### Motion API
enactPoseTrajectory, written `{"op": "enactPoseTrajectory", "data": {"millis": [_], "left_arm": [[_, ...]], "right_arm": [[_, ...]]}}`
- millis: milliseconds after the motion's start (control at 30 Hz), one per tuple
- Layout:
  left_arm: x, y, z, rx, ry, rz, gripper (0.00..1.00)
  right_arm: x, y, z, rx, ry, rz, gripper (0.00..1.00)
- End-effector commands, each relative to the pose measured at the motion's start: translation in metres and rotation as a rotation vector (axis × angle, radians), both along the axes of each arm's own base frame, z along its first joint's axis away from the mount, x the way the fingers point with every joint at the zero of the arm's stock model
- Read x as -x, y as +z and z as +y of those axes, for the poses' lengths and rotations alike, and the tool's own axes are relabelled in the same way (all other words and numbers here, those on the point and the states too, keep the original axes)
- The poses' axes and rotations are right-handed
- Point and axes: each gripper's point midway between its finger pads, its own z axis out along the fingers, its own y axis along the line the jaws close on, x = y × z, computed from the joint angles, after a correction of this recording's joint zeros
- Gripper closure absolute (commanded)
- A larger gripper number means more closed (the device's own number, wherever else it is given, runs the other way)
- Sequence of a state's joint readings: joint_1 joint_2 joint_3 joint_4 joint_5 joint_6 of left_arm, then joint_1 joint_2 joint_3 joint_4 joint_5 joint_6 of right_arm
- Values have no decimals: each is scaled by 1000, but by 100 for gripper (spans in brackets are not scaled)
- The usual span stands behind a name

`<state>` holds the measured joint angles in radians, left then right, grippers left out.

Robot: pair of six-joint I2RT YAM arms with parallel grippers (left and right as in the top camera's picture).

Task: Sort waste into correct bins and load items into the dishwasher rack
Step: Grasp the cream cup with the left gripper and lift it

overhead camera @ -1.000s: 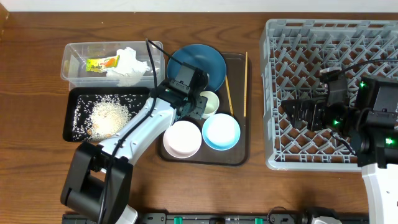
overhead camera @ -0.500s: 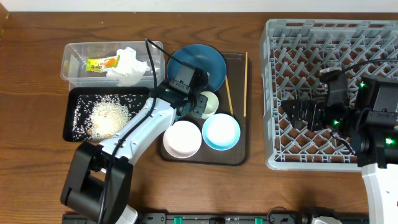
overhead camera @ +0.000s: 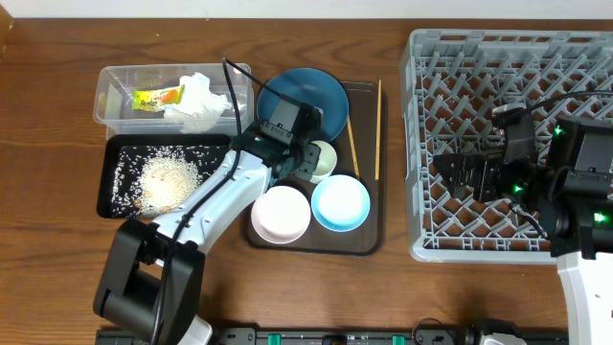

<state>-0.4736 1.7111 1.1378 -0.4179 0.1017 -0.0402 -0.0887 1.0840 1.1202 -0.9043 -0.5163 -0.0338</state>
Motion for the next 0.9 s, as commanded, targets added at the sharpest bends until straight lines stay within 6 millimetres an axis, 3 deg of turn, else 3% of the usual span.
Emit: {"op": "enactPoseTrajectory", "data": {"millis": [0,100,333,400,433,600,867], "left_arm": [[-4,-8,-1,4,18,16,64],[-5,-14,-1,10,41,31,65],[-10,-11,-4,22,45,12,81],[-12,-4,-4,34,54,-3,90],[-14,1,-4,48,71,-10,94],[-20,43,3,175,161,-37,94],[9,134,-7,698,59,101,94]], "right_arm": [[-1,9,0,3,4,-25,1],[-1,9,0,3,4,-25,1],[-2,8,-3,16,-8,-23,1],[-2,8,-3,17,-8,-24,1],[-2,8,-3,17,-8,-25,1],[-8,17,2,-37,-15,-50,2],[-18,53,42,-215,177,-190,2]]}}
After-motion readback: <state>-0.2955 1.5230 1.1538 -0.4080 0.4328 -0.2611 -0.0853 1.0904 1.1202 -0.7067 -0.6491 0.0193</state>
